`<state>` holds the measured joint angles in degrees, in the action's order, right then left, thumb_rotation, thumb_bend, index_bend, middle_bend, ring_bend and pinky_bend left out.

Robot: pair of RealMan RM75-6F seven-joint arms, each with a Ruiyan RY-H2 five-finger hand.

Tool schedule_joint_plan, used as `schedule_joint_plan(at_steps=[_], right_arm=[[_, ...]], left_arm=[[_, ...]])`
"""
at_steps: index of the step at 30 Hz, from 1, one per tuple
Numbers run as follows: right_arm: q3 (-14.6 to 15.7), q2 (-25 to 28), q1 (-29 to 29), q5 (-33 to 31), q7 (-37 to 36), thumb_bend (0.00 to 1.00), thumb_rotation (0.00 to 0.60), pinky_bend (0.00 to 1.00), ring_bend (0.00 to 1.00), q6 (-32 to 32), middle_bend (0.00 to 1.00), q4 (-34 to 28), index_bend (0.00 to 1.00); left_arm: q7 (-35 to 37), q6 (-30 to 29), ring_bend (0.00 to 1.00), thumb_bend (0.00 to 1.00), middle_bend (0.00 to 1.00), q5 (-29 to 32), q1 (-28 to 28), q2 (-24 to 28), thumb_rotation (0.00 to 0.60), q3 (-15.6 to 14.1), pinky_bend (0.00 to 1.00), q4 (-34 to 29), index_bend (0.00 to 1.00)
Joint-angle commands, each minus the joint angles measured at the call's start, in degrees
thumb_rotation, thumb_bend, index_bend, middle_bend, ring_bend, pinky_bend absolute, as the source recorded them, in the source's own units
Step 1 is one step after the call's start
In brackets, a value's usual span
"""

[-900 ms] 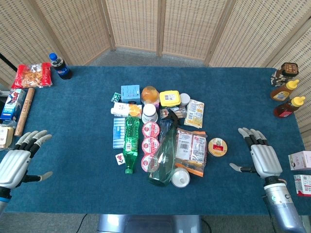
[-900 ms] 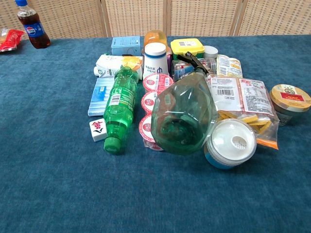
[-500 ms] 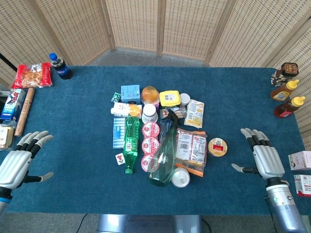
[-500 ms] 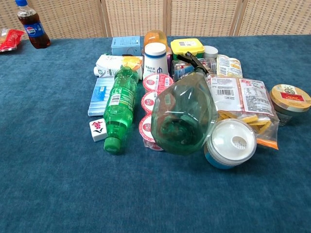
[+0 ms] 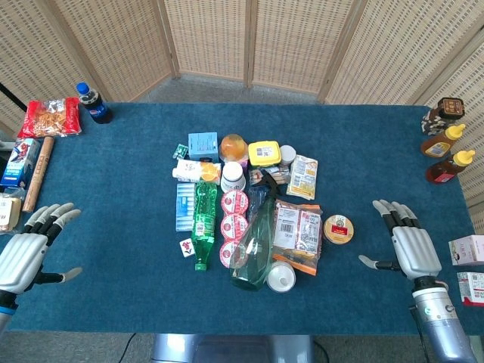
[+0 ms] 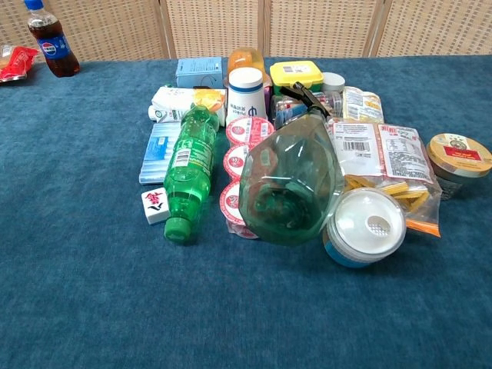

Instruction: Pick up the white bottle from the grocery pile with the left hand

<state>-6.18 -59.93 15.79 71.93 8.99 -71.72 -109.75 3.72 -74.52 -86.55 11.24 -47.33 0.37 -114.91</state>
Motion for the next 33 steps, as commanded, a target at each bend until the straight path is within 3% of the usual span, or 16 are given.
schedule_joint_plan(at_steps=[1,10,17,24,33], right_arm=[[-0.01,0.03,-0.07,-0.02,-0.06,0.04,0.494,0.0,0.0,-0.08,0.03,0.0,0.0],[0.35,0.77,-1.25,0.1,-0.69,0.04,0.492,0.0,0.0,-1.24,0.03,-0.16,0.0],[0.69,1.55,-2.41,0.42,-1.3,0.04,0.494,0.0,0.0,-2.39,0.03,-0.41,0.0],[0.87,2.1,-3.31,0.44,-2.01,0.04,0.493,0.0,0.0,-3.01,0.03,-0.29,0.0],[0.9,3.46,-4.91,-0.14,-3.33,0.04,0.49,0.0,0.0,-4.28,0.03,0.13,0.0]], left_arm=[[1.07,1.28,0.0,0.17,0.07,0.45,0.99,0.3,0.6,0.5,0.0,-0.04,0.12],[7.53,10.75,0.0,0.17,0.07,3.86,8.32,0.97,0.6,4.11,0.0,0.26,0.12],[9.15,21.89,0.0,0.17,0.07,11.66,17.39,-1.49,0.6,8.7,0.0,3.36,0.12],[8.03,29.66,0.0,0.17,0.07,20.64,26.16,-10.2,0.6,12.6,0.0,9.27,0.12],[4.86,36.51,0.0,0.17,0.08,29.54,36.64,-23.17,0.6,15.17,0.0,20.66,0.12]])
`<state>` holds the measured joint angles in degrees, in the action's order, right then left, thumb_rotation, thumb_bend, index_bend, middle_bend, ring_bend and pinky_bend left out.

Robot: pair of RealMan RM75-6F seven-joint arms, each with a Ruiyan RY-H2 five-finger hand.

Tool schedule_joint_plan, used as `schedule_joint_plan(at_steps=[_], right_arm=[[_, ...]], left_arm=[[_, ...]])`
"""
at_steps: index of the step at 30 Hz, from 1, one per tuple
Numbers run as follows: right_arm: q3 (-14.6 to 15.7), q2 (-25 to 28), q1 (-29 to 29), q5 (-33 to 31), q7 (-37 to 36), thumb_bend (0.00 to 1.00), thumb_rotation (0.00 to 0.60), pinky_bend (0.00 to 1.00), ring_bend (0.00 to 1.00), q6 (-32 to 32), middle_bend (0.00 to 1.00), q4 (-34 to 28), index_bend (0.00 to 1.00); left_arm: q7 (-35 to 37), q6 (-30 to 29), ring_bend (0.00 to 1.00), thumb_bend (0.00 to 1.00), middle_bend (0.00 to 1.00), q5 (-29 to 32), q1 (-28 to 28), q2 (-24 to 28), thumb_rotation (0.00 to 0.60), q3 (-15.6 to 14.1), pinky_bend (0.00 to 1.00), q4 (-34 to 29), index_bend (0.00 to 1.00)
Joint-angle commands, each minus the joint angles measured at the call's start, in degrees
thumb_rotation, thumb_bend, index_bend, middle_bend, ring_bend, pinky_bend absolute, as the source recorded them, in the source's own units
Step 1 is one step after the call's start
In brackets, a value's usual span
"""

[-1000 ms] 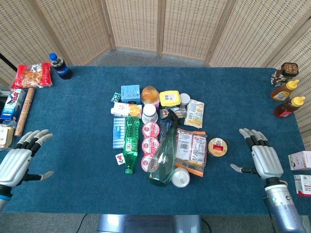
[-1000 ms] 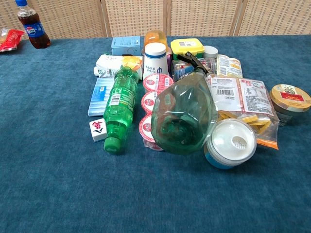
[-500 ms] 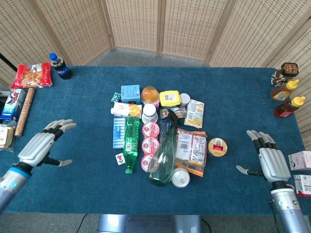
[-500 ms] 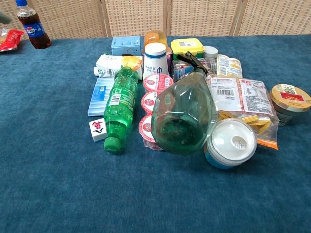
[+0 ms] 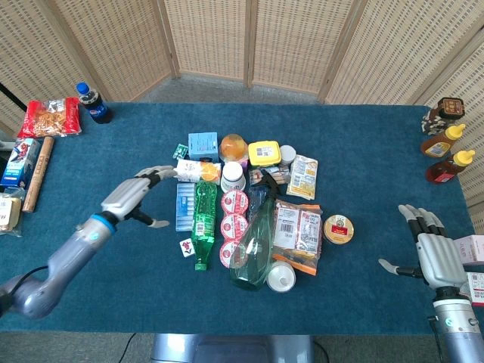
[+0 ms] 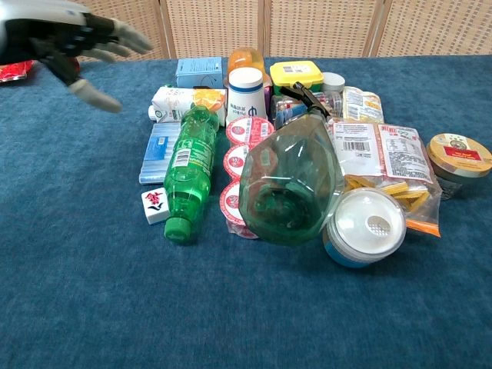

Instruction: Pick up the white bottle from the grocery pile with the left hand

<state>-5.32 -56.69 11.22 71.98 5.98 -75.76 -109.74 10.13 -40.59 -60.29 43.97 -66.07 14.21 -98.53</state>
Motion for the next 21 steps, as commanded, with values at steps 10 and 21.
schedule_joint_plan(at_steps=[10,21], right_arm=[[0.06,1.56,-2.02,-0.91,-1.84,0.04,0.495,0.0,0.0,-1.26,0.03,0.58,0.0],[-0.05,2.6,-3.6,-1.73,-3.09,0.04,0.491,0.0,0.0,-2.14,0.03,0.71,0.0]], left_arm=[[-2.68,5.9,0.02,0.17,0.08,9.98,12.29,-15.88,0.6,3.77,0.0,15.72,0.1],[1.25,10.01,0.02,0.17,0.08,12.19,16.97,-23.28,0.6,6.5,0.0,25.29,0.1]])
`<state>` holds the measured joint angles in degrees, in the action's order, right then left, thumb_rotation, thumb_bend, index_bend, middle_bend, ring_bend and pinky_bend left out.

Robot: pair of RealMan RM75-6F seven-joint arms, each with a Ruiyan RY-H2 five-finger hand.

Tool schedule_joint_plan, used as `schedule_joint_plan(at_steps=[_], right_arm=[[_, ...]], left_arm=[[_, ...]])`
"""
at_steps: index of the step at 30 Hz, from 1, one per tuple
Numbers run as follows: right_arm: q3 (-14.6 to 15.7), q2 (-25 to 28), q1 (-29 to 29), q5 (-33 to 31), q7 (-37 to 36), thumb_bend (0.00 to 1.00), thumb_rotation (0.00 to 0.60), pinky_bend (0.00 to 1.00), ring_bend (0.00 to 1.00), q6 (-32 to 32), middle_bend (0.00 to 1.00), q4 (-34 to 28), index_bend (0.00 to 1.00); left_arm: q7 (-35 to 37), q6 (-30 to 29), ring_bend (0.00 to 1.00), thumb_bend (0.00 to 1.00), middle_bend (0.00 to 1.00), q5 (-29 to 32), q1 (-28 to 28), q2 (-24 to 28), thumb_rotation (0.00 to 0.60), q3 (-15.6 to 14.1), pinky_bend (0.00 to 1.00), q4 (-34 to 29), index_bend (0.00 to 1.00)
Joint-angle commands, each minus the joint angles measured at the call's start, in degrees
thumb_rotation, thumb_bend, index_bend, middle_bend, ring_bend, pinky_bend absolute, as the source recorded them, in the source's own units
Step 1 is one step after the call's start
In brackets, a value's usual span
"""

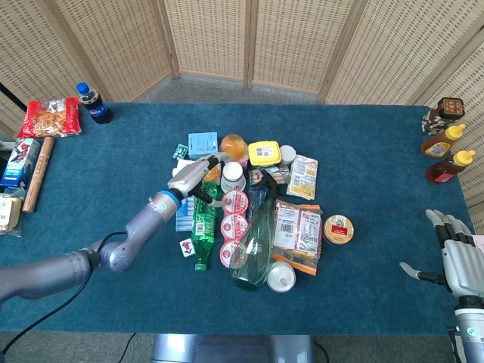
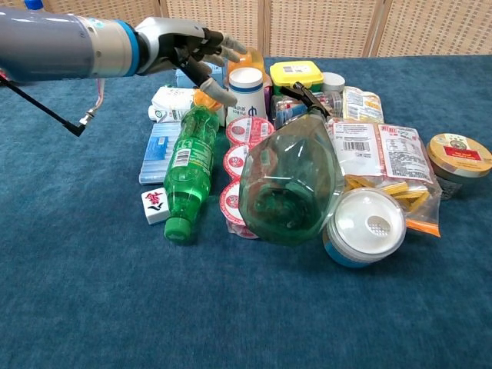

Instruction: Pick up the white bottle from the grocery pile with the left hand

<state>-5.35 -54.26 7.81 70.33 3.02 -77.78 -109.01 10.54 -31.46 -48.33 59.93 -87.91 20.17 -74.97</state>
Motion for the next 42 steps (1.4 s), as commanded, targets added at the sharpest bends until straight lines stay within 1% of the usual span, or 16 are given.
schedule_joint_plan(at_steps=[1,7,12,18,20,23,27,32,34,36,38,39,42], right_arm=[[-0.01,0.25,-0.32,-0.11,-0.18,0.04,0.49,0.0,0.0,-0.2,0.03,-0.05,0.0],[-0.07,0.86,-1.12,-0.13,-0.98,0.04,0.495,0.0,0.0,-0.73,0.03,-0.34,0.0],[-0.11,1.05,-1.68,-0.31,-1.7,0.04,0.496,0.0,0.0,-0.9,0.03,-0.11,0.0],[-0.21,1.17,-1.92,-0.34,-2.35,0.04,0.496,0.0,0.0,-0.61,0.03,0.16,0.0],[-0.23,1.19,-1.99,-0.25,-2.58,0.04,0.497,0.0,0.0,-0.54,0.03,0.14,0.0],[-0.29,1.29,-2.19,-0.02,-3.15,0.04,0.493,0.0,0.0,-0.62,0.03,0.15,0.0],[-0.4,1.54,-2.54,0.12,-4.13,0.04,0.496,0.0,0.0,-0.75,0.03,0.19,0.0],[-0.62,1.83,-3.04,0.48,-5.77,0.04,0.498,0.0,0.0,-1.13,0.03,0.28,0.0],[-0.71,1.91,-3.2,0.66,-6.09,0.03,0.495,0.0,0.0,-1.36,0.03,0.51,0.0],[-0.71,1.93,-3.27,0.69,-6.07,0.03,0.495,0.0,0.0,-1.33,0.03,0.6,0.0],[-0.7,1.91,-3.3,0.77,-6.21,0.04,0.493,0.0,0.0,-1.22,0.03,0.64,0.0],[-0.76,1.84,-3.28,0.8,-6.26,0.04,0.493,0.0,0.0,-1.18,0.03,0.74,0.0],[-0.84,1.57,-3.2,0.96,-6.44,0.03,0.496,0.0,0.0,-1.03,0.03,1.0,0.0]], left_arm=[[1.03,1.14,0.02,0.17,0.08,0.23,1.24,-1.83,0.6,0.6,0.0,2.29,0.1],[1.34,1.8,0.03,0.17,0.08,-0.02,2.56,-4.19,0.6,0.55,0.0,5.76,0.12],[-0.11,0.91,0.04,0.18,0.09,-0.54,3.19,-5.89,0.6,-0.49,0.0,8.21,0.13],[-0.54,0.03,0.04,0.19,0.09,-0.91,3.11,-7.12,0.6,-0.83,0.0,9.13,0.14],[-0.67,-0.48,0.08,0.22,0.12,-1.22,3.11,-7.5,0.6,-0.78,0.0,9.4,0.16],[-1.49,-2.02,0.16,0.28,0.18,-1.9,3.09,-8.38,0.6,-0.94,0.0,10.22,0.24],[-2.61,-3.13,0.25,0.34,0.25,-1.33,3.23,-9.35,0.6,-0.81,0.0,11.01,0.31],[-4.63,-3.75,0.33,0.44,0.31,-0.4,3.41,-10.22,0.6,-1.25,0.0,11.83,0.42],[-5.29,-4.52,0.36,0.46,0.33,-0.06,3.31,-10.61,0.6,-1.21,0.0,12.05,0.47],[-5.33,-5.26,0.41,0.48,0.35,0.3,3.05,-10.69,0.6,-0.72,0.03,11.88,0.51],[-5.33,-5.72,0.43,0.5,0.37,0.42,2.79,-10.38,0.6,-0.33,0.12,11.37,0.54],[-5.34,-5.98,0.43,0.5,0.37,0.47,2.6,-10.03,0.6,-0.08,0.14,10.89,0.54],[-5.42,-7.28,0.43,0.5,0.38,0.32,1.98,-8.87,0.6,0.65,0.15,9.08,0.54]])
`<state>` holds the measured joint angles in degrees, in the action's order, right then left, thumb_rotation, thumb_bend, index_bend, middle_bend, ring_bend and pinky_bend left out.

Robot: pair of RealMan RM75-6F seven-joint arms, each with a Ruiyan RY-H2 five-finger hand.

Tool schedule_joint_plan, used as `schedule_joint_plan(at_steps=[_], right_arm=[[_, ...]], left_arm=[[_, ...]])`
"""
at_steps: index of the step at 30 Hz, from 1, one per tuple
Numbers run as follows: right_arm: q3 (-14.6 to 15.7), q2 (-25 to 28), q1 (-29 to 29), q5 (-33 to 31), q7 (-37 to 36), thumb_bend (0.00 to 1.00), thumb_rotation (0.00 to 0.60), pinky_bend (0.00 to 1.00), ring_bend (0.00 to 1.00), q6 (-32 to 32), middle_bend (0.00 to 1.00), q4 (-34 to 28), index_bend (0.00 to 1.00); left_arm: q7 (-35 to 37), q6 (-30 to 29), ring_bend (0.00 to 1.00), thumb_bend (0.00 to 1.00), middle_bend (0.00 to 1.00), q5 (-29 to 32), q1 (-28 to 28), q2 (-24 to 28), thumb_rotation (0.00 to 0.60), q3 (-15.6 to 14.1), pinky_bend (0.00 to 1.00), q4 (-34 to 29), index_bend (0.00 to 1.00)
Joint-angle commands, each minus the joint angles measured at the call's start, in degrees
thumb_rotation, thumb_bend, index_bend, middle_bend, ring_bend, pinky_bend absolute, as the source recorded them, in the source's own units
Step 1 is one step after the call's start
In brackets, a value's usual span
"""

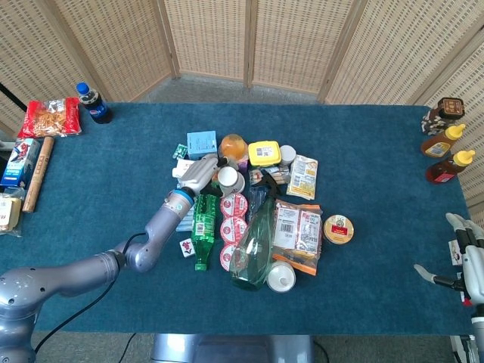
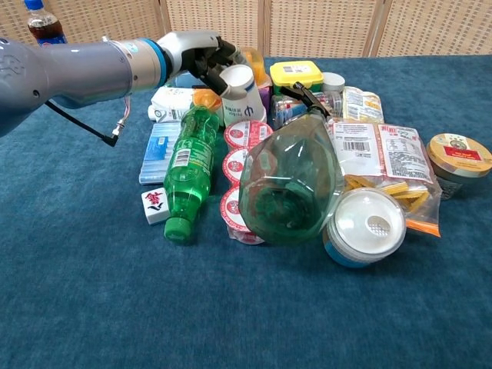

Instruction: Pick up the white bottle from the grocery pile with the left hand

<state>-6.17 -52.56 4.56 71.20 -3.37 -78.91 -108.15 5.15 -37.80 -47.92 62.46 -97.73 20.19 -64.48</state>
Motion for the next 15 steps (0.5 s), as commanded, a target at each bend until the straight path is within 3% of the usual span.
schedule_joint_plan(at_steps=[1,15], right_arm=[[-0.01,-0.23,0.09,0.13,-0.02,0.03,0.497,0.0,0.0,0.22,0.03,0.26,0.0],[-0.03,-1.94,1.14,0.35,0.24,0.04,0.494,0.0,0.0,2.26,0.03,1.43,0.0]], left_arm=[[0.08,-1.3,0.43,0.5,0.38,-0.22,-0.8,1.5,0.6,0.9,0.15,-2.26,0.54],[4.91,-7.09,0.44,0.49,0.38,-2.28,-6.65,15.46,0.6,7.56,0.15,-21.53,0.53]])
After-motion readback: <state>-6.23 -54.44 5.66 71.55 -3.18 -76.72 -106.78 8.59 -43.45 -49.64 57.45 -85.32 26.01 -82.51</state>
